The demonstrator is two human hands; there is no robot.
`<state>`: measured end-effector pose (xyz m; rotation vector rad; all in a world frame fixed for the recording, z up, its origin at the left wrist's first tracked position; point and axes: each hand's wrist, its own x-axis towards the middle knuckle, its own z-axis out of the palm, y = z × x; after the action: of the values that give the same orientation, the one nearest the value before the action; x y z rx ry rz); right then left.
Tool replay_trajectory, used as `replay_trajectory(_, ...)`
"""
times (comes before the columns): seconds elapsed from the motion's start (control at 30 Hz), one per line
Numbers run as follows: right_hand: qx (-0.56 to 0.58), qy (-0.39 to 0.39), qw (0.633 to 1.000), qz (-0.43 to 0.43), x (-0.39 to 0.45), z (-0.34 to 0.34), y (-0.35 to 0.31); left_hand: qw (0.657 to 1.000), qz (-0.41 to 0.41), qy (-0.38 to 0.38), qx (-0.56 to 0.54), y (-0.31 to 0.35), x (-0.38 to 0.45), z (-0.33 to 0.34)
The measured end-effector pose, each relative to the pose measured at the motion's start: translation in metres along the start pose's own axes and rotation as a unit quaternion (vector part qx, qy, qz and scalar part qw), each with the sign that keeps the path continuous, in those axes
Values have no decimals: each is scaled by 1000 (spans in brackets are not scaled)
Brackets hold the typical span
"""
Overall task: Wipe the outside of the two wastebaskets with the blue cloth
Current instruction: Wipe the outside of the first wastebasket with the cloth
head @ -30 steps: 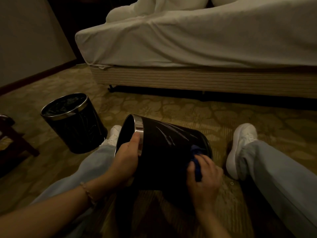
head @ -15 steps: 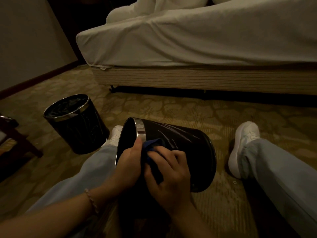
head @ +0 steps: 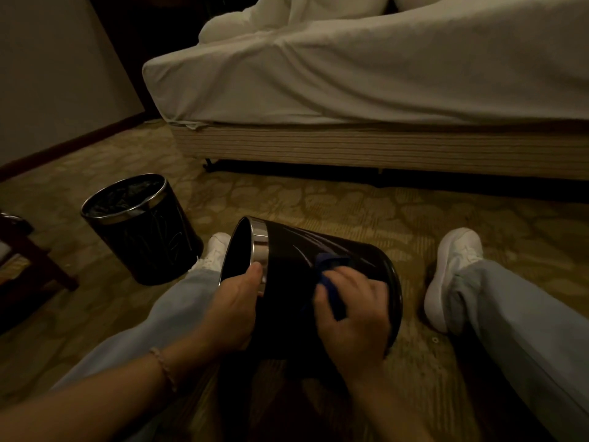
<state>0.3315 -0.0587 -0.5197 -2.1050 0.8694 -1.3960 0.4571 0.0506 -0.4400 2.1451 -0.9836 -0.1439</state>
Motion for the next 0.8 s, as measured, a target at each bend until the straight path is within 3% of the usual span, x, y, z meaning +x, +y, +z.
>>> replay_trajectory(0.13,39,-39,992,-110,-17,9,-52,996,77,-38,32,-4,-2,-1)
replay_trajectory(0.27,23,-39,991,-123,-16,12,-40,998,39,-36,13,-7,0,-6)
replay_trajectory(0.4,-4,-15,1000,-22,0,2,11,1000,9,11,0,-3,0,-9)
replay_trajectory(0.53,-48,20,994,100,11,-11,59,999,20,-10,-41,-7,1,-6)
replay_trajectory(0.63,-49,30,992,111,10,-11,58,987,-25,-83,-138,-12,-3,-1)
replay_trajectory(0.73,-54,29,994,89,9,-11,57,973,-52,-97,-204,-10,-3,-5)
replay_trajectory(0.8,-53,26,994,92,8,-11,57,923,-173,-164,-302,4,2,-11)
